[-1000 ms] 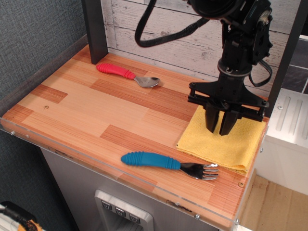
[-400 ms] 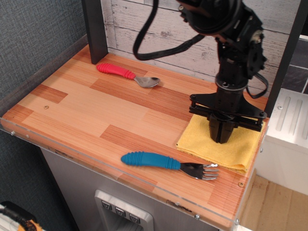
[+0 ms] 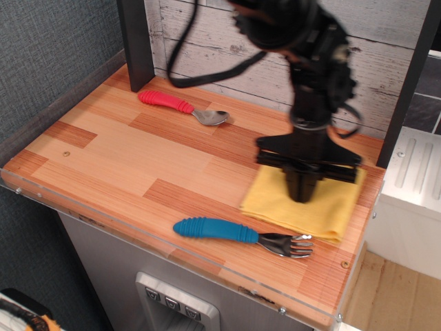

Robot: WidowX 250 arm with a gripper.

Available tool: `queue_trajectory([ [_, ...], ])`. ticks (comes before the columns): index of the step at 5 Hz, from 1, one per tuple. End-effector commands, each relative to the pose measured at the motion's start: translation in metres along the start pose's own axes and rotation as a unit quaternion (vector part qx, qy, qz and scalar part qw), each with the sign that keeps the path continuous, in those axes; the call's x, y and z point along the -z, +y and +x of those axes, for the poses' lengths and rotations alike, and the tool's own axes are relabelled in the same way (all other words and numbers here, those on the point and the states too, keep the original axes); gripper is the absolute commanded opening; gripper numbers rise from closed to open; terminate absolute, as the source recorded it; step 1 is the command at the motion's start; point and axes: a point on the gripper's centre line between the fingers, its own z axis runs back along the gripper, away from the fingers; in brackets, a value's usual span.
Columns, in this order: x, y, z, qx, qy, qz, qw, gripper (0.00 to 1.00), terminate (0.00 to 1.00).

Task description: Move the yellow towel to the front left of the table to the left of the blue fork.

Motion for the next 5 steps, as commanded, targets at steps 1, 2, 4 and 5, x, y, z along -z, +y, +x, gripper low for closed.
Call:
queue_trajectory([
  [1,-0.007,0.039,0.006,-0.058,-0.051,0.023,0.9967,0.00,0.00],
  [2,-0.006,0.057,0.005,-0.077,-0.044,0.034,0.9955,0.00,0.00],
  [4,-0.006,0.096,-0.005,-0.083,-0.018,0.067,0.9941,0.00,0.00],
  [5,-0.013,0.118,-0.014,-0.073,-0.007,0.055,0.9958,0.00,0.00],
])
